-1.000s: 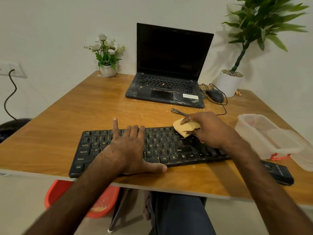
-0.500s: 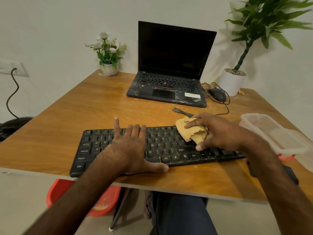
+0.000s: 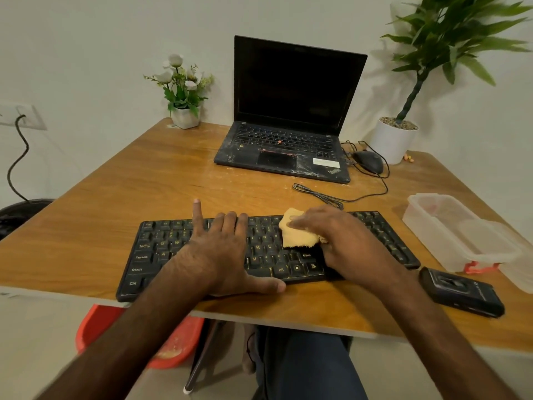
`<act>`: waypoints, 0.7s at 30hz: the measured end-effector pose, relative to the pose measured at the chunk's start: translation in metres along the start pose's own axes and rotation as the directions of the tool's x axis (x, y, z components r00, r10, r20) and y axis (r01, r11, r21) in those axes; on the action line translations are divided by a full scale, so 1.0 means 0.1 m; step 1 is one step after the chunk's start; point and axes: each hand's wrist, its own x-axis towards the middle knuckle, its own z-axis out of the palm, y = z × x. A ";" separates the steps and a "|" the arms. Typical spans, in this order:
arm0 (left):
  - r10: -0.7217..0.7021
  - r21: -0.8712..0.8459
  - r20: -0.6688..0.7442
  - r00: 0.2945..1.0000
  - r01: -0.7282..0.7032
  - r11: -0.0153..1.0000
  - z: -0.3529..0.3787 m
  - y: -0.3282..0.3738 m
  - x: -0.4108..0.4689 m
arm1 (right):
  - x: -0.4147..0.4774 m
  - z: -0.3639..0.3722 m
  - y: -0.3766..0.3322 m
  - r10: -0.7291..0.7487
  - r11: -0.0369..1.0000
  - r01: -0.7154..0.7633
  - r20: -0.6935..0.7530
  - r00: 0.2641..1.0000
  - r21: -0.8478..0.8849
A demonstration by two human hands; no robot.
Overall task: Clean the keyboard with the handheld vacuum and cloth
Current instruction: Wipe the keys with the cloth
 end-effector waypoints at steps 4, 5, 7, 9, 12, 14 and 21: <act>-0.004 0.012 -0.014 1.000 0.004 1.000 -0.01 0.01 0.00 | -0.15 -0.04 -0.01 -0.086 0.990 0.080 0.052 0.995 0.121; -0.002 0.009 -0.014 1.000 0.003 1.000 0.00 0.01 0.00 | -0.19 -0.08 0.00 -0.102 0.974 0.082 0.089 0.991 0.209; 0.001 0.004 -0.020 1.000 -0.001 1.000 0.00 0.01 0.00 | -0.22 -0.18 0.06 -0.069 0.935 0.041 0.069 0.995 0.353; -0.001 0.000 -0.024 1.000 0.001 1.000 0.00 0.01 0.00 | -0.15 -0.24 0.18 0.040 0.939 0.007 -0.128 0.991 0.344; 0.001 -0.004 -0.024 1.000 -0.001 1.000 0.00 0.01 0.00 | -0.01 -0.17 0.10 0.121 0.977 -0.075 -0.230 0.966 0.200; -0.002 0.000 -0.027 1.000 0.002 1.000 0.01 0.01 0.01 | 0.03 -0.03 -0.05 0.087 0.993 -0.078 -0.102 0.991 0.087; -0.011 0.017 -0.004 1.000 0.011 1.000 -0.01 0.01 0.02 | -0.25 0.00 -0.18 -0.056 0.988 0.043 0.085 0.995 0.149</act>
